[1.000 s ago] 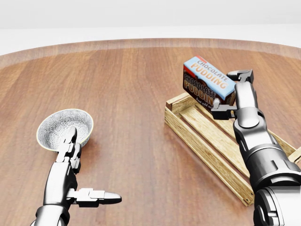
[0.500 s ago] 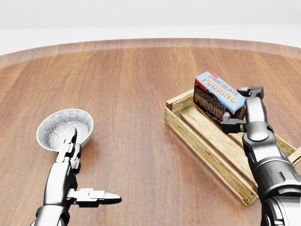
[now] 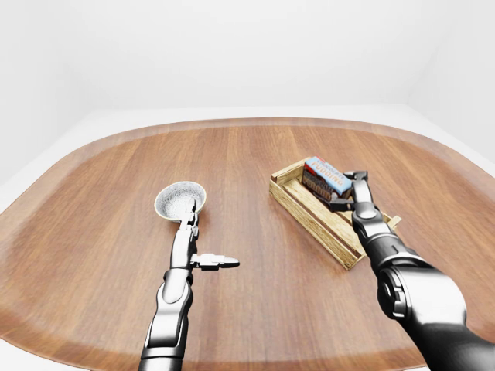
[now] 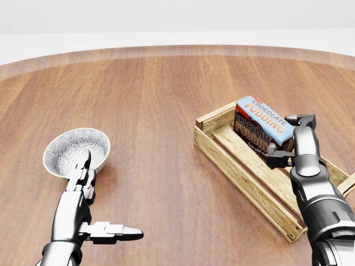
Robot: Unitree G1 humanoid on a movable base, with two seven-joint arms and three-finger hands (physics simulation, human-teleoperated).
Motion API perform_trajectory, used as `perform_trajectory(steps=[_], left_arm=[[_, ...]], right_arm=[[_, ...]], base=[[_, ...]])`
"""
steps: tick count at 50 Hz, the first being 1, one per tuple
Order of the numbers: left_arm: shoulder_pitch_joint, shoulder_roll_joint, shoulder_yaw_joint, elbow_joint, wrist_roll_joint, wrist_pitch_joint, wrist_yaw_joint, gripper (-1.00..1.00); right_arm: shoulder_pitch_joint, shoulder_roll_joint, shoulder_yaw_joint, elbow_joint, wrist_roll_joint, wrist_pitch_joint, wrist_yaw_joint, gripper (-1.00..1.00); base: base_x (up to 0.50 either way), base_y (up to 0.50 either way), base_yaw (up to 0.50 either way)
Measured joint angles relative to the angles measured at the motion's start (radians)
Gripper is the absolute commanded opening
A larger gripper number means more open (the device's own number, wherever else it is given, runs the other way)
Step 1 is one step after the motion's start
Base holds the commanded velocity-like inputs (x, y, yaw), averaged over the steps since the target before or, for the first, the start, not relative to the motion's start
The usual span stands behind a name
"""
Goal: Pick up the chocolate pudding and put it in the tray.
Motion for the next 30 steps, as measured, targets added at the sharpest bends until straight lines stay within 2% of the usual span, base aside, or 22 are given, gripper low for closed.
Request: perform_trajectory(steps=[30], left_arm=[[-0.004,0.0,0.0,0.007,0.0,-0.003,0.002,1.0]], right_arm=[[0.064,-0.002,-0.011,0.008,-0.002,0.0,-0.007,-1.0]], base=[[0.0,0.0,0.0]])
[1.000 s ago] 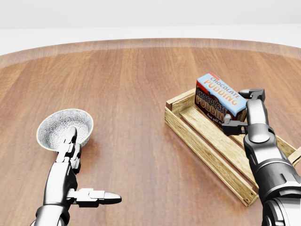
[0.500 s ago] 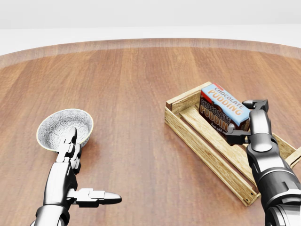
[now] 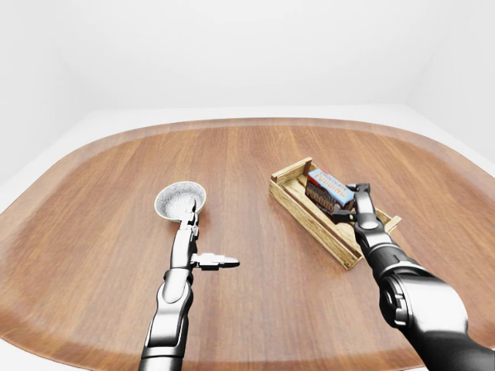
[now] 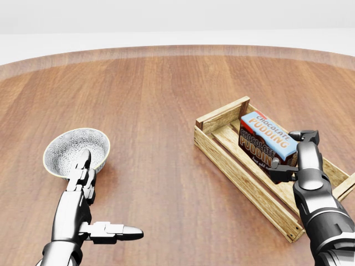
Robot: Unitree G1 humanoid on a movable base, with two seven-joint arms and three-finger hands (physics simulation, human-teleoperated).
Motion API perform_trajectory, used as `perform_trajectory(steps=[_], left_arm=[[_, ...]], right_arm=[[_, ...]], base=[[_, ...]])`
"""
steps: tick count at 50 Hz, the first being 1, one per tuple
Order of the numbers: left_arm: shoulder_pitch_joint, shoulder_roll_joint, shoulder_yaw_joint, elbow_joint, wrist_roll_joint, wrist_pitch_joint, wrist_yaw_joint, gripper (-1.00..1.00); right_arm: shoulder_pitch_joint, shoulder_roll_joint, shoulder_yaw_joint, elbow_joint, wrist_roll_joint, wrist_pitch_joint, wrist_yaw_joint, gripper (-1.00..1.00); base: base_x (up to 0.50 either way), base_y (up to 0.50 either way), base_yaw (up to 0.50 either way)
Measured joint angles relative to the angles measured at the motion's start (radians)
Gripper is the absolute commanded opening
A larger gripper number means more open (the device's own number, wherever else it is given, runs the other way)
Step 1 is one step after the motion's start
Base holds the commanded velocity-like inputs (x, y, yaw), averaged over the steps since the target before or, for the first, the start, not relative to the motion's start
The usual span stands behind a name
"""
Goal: Pick up the chocolate pudding and put it in the tray.
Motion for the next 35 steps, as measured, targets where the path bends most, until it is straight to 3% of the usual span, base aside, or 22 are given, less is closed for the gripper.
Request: perform_trajectory(steps=[35], left_arm=[[0.0,0.0,-0.001,-0.001,0.001,0.004,-0.003,1.0]], right_arm=[[0.059,-0.001,-0.01,0.008,-0.013,0.0,-0.01,-1.0]], base=[[0.0,0.0,0.0]])
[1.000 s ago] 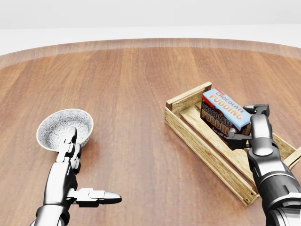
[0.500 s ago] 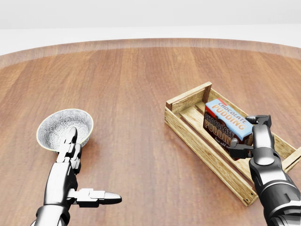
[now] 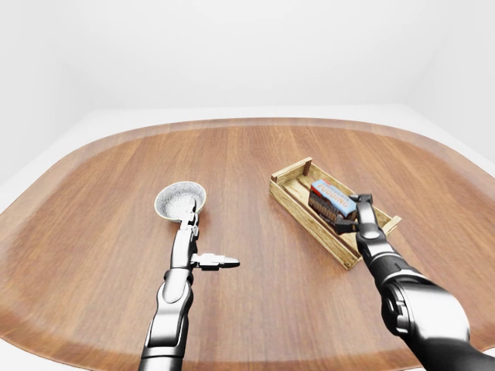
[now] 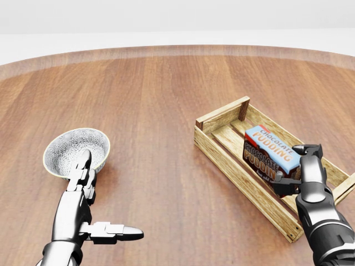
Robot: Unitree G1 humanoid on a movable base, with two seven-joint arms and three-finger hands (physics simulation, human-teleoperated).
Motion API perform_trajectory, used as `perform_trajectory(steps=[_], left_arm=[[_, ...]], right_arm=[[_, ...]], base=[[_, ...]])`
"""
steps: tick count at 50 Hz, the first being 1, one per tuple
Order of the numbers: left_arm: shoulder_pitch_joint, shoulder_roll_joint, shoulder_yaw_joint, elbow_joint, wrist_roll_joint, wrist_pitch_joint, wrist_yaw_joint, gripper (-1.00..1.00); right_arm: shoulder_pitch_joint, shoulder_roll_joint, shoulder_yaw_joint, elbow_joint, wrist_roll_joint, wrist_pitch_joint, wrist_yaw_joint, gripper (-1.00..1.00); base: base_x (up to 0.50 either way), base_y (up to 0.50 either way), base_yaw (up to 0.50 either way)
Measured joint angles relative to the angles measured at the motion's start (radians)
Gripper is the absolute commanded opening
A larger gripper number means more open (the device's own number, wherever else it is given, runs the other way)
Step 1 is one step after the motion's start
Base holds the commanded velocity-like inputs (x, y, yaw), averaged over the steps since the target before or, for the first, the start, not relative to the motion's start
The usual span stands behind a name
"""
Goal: Pick up the chocolate pudding and put it in the tray.
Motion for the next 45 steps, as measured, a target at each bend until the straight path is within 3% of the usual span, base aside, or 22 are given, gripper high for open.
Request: perform_trajectory(steps=[45], left_arm=[[-0.002,0.0,0.0,0.008,0.001,-0.003,0.001,1.0]], right_arm=[[0.041,-0.004,-0.011,0.004,-0.003,0.0,-0.002,-1.0]], base=[[0.0,0.0,0.0]])
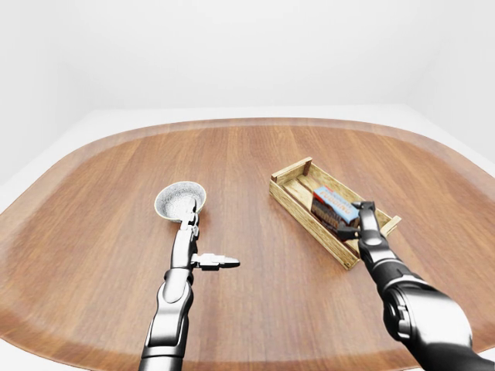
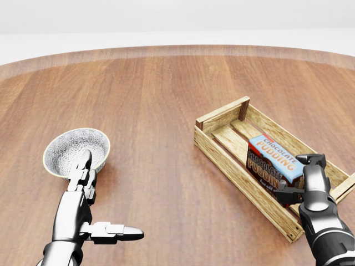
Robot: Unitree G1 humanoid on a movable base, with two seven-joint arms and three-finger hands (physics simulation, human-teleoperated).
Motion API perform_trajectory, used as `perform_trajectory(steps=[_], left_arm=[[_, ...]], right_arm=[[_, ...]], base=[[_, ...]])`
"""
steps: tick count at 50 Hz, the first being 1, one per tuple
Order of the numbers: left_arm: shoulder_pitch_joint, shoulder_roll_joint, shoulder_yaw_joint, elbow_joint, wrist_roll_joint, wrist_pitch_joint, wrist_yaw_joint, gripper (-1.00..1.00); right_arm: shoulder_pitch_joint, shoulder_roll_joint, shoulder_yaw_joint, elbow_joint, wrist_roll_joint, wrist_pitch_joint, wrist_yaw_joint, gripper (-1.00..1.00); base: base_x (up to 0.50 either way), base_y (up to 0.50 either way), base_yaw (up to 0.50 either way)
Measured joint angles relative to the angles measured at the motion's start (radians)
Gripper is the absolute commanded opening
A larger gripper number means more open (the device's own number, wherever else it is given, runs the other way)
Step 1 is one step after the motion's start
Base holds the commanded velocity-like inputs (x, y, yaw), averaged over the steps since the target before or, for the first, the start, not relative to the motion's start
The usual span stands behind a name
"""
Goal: Pick up the chocolate pudding and put it in the tray.
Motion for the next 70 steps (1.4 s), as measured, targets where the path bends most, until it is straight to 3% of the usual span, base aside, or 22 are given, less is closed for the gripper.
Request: perform_trajectory(steps=[29,30,31,70], left_arm=[[-0.002,0.001,0.001,0.002,0.0,0.0,-0.001,1.0],[-0.002,0.001,0.001,0.003,0.0,0.0,-0.001,1.0],[-0.002,0.001,0.001,0.003,0.0,0.0,-0.001,1.0],[-0.002,0.001,0.001,0.002,0.0,0.0,-0.001,1.0]], right_arm=[[0.019,-0.003,-0.007,0.002,0.003,0.0,0.0,-1.0],[0.02,-0.004,-0.007,0.002,0.003,0.0,0.0,-0.75],[0.02,-0.004,-0.007,0.002,0.004,0.0,0.0,1.0],[-0.012,-0.022,-0.018,-0.006,0.058,0.0,0.0,1.0]], base=[[0.0,0.0,0.0],[0.0,0.0,0.0],[0.0,0.0,0.0],[0.0,0.0,0.0]])
